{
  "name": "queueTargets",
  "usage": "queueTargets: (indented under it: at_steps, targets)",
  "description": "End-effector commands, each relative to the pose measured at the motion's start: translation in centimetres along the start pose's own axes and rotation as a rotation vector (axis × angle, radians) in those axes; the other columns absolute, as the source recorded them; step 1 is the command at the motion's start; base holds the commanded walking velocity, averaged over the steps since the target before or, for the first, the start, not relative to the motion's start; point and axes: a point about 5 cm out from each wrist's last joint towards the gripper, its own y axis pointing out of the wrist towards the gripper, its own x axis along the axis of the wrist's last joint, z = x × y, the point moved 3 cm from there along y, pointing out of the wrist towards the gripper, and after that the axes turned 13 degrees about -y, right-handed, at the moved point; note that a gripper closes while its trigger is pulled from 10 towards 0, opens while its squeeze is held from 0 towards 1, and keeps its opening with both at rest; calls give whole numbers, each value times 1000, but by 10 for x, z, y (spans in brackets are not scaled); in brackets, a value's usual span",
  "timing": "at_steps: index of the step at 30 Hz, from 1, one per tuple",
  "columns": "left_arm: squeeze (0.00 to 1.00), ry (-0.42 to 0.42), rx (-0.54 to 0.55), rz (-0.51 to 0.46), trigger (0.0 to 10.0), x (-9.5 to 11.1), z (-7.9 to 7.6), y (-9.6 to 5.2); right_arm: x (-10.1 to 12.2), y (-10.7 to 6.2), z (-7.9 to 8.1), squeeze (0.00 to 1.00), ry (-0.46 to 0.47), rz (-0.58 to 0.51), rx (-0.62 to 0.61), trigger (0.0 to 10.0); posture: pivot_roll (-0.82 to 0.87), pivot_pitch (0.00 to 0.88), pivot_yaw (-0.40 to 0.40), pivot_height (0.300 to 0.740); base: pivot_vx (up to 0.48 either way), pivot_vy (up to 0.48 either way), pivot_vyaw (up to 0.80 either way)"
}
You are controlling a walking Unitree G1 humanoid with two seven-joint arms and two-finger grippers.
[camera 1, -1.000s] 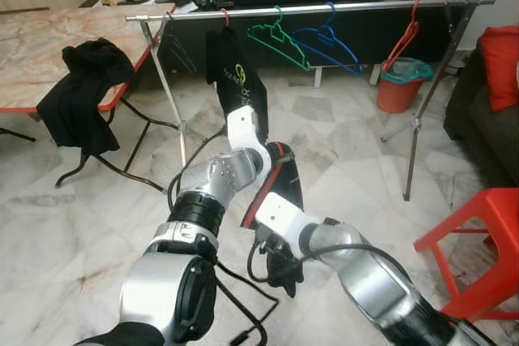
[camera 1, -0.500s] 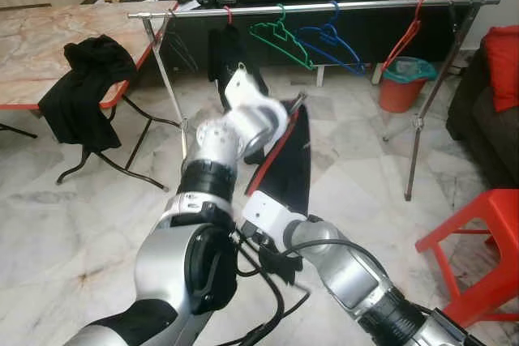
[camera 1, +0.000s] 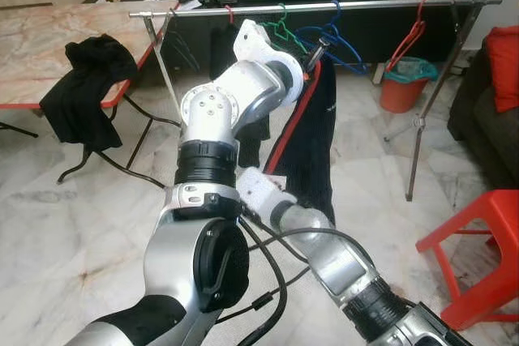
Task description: Hang hanger
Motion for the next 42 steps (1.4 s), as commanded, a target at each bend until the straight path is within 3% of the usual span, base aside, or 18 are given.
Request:
queueTargets:
  at_steps: [1,7,12,13,21,27,37,42]
  targets:
    - [0,-5,-32,38,0,-15,-6,-1,-2,1,-16,0,28,16,-86,10000,-101,0,79,740,0,0,0]
    - [0,21,-29,61,0,-18,2,-4,-8,-9,-38,0,24,33,-209,10000,-116,0,81,740,0,0,0]
    - [0,55,-7,54,0,-16,9,-4,-10,-22,-43,0,28,34,-235,10000,-124,0,81,740,0,0,0]
    - [0,96,13,36,0,-12,15,-3,-7,-28,-41,0,15,24,-223,10000,-125,0,82,740,0,0,0]
    - [0,167,95,1,0,-1,43,0,9,-53,-15,0,-15,-34,-87,10000,-145,0,84,740,0,0,0]
    - [0,181,107,-6,0,3,53,0,2,-63,-12,0,-1,9,-70,10000,-147,0,85,740,0,0,0]
    - [0,199,91,-6,0,6,53,-1,-33,-69,-27,0,4,159,-114,10000,-142,0,83,740,0,0,0]
    - [0,199,69,-2,0,5,47,-1,-25,-65,-7,0,71,112,54,10000,-144,0,85,740,0,0,0]
